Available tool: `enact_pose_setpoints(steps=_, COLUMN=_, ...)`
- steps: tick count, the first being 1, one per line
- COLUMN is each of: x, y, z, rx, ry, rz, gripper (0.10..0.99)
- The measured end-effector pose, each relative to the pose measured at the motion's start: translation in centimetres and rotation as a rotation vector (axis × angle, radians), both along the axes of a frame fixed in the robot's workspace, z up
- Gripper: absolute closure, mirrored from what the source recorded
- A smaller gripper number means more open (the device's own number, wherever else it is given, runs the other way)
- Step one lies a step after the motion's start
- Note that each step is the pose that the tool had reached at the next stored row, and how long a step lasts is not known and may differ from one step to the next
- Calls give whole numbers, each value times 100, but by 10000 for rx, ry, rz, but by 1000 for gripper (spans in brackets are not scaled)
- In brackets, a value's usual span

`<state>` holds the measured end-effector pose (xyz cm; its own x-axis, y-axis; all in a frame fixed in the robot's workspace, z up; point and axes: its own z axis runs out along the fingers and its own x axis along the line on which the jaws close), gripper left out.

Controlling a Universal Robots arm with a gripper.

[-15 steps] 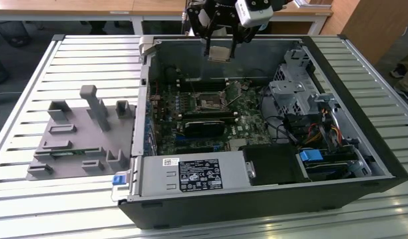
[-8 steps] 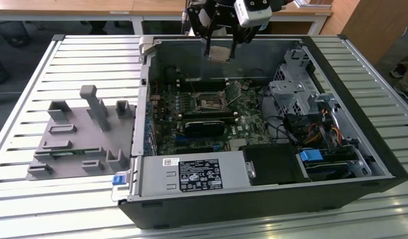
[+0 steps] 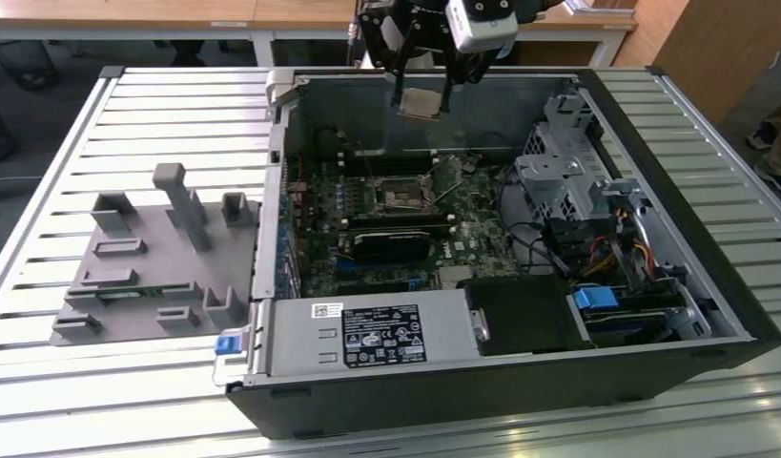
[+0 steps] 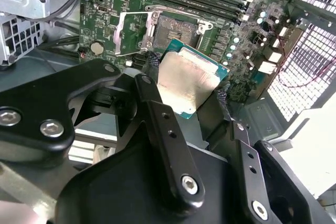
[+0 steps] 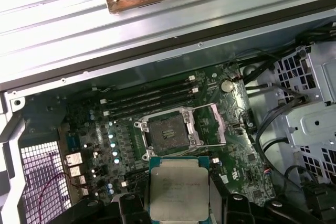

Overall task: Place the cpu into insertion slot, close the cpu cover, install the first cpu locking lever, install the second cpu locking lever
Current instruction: 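Place the cpu into insertion slot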

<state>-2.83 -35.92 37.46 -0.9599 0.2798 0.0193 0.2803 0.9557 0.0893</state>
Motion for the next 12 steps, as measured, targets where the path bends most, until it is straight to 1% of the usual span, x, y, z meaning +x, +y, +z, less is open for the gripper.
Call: enact_pose_setpoints(steps=12, x=0, y=0, z=0, rx=0, ry=0, rz=-476, gripper=545)
